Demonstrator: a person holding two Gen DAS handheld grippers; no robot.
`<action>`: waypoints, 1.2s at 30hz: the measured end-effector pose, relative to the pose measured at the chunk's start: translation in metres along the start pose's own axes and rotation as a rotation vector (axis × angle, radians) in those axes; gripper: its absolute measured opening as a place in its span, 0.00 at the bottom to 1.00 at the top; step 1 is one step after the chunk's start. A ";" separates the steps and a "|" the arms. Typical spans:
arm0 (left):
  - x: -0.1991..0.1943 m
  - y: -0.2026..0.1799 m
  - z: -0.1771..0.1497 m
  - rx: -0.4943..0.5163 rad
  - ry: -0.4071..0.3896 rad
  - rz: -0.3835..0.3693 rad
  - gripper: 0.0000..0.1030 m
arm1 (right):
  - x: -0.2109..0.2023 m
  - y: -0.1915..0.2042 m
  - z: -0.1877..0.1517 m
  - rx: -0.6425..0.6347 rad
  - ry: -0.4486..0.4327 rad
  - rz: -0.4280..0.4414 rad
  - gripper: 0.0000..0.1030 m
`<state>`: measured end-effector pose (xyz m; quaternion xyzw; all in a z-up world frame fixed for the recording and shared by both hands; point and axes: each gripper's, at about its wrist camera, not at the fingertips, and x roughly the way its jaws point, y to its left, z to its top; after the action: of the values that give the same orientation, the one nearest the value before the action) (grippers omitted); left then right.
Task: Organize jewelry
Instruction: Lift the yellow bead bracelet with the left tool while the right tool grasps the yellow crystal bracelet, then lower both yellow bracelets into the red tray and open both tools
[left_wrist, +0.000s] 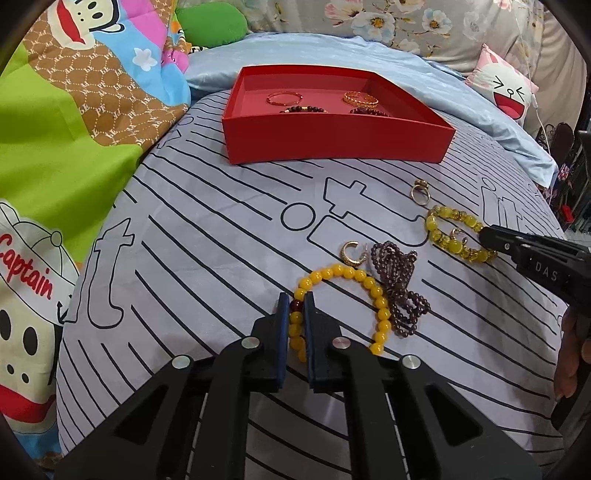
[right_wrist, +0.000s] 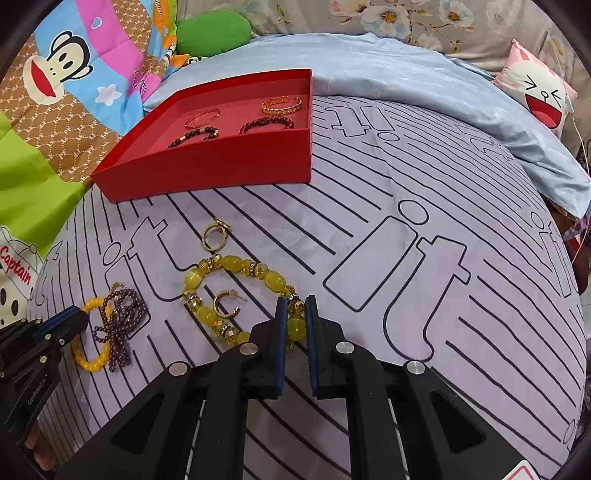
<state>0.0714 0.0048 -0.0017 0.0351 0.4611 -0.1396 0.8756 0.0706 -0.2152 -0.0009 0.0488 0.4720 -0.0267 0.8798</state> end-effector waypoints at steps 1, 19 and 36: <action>-0.001 0.000 0.000 -0.002 0.003 -0.006 0.07 | -0.002 0.000 -0.001 0.003 0.000 0.005 0.09; -0.045 -0.016 0.022 0.024 -0.026 -0.077 0.07 | -0.072 0.010 0.025 -0.008 -0.118 0.078 0.09; -0.081 -0.041 0.094 0.112 -0.166 -0.165 0.07 | -0.088 0.016 0.069 -0.066 -0.191 0.073 0.09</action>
<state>0.0914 -0.0350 0.1212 0.0342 0.3800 -0.2390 0.8929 0.0803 -0.2065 0.1114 0.0340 0.3844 0.0164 0.9224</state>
